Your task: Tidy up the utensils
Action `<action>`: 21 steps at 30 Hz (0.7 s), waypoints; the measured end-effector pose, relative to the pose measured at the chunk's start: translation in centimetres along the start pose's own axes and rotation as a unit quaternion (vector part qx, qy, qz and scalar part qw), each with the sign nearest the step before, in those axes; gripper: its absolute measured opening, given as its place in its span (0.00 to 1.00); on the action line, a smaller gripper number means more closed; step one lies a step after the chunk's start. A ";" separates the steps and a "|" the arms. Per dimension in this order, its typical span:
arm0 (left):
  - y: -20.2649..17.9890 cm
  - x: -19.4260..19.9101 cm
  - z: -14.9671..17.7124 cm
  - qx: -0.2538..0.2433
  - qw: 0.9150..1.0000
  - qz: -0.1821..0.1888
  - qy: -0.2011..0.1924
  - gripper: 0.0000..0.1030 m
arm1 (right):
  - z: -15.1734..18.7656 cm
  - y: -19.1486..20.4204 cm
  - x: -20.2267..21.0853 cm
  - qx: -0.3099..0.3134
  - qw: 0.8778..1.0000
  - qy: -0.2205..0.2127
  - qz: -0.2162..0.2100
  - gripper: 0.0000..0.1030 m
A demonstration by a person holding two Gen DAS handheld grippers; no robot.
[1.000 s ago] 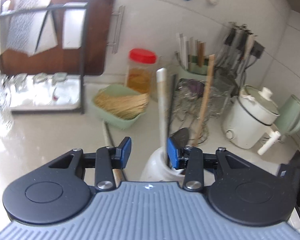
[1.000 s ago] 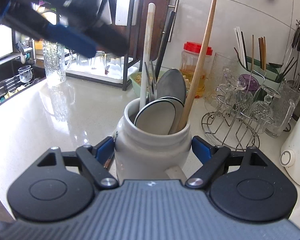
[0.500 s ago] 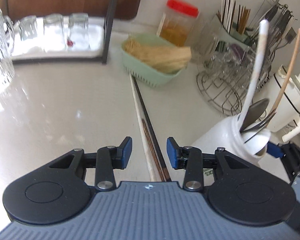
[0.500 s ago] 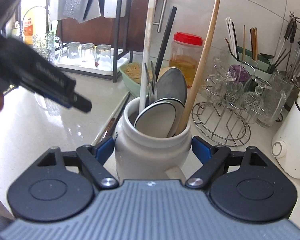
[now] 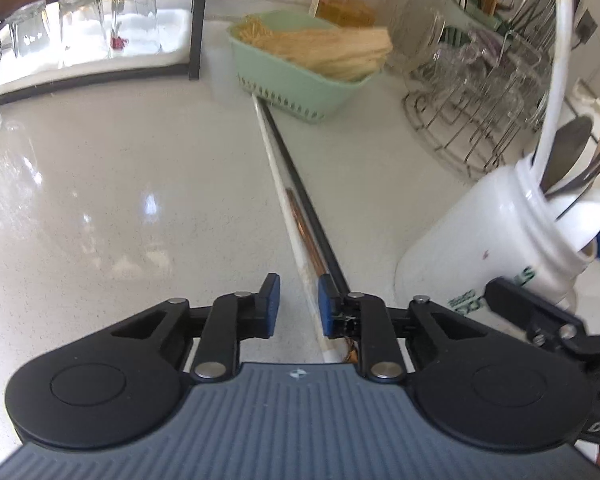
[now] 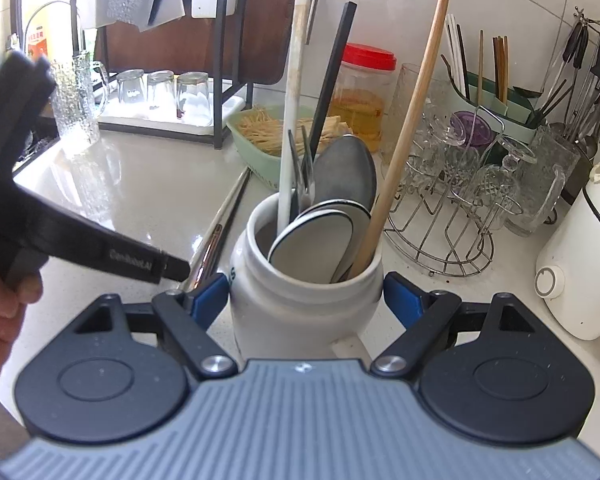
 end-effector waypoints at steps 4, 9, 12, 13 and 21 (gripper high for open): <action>-0.2 -0.3 0.1 -0.008 1.000 0.003 -0.002 0.20 | -0.2 0.0 -0.1 -0.003 1.000 0.002 0.004 0.84; -0.9 -0.7 -0.2 -0.034 0.999 -0.025 -0.002 0.10 | -0.2 0.1 -0.1 -0.005 1.000 0.002 0.007 0.84; -0.9 -0.6 -0.3 -0.034 0.999 -0.025 -0.001 0.10 | -0.2 0.1 -0.1 -0.004 1.000 0.001 0.008 0.84; -0.6 -0.5 -0.2 -0.032 0.999 -0.024 -0.001 0.10 | -0.2 0.1 -0.1 -0.005 1.000 0.001 0.008 0.84; 2.0 1.7 1.2 -0.013 0.999 -0.043 0.008 0.07 | -0.2 0.4 -0.1 -0.006 1.000 -0.001 0.017 0.85</action>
Point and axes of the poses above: each gripper's, at about its wrist camera, not at the fingertips, and x roughly against the way its jaws point, y to its left, z to its underside, the point moved 5 cm from there along -x, roughly the way its jaws point, and after that the axes turned 8 degrees about x, right-handed, at the moved point
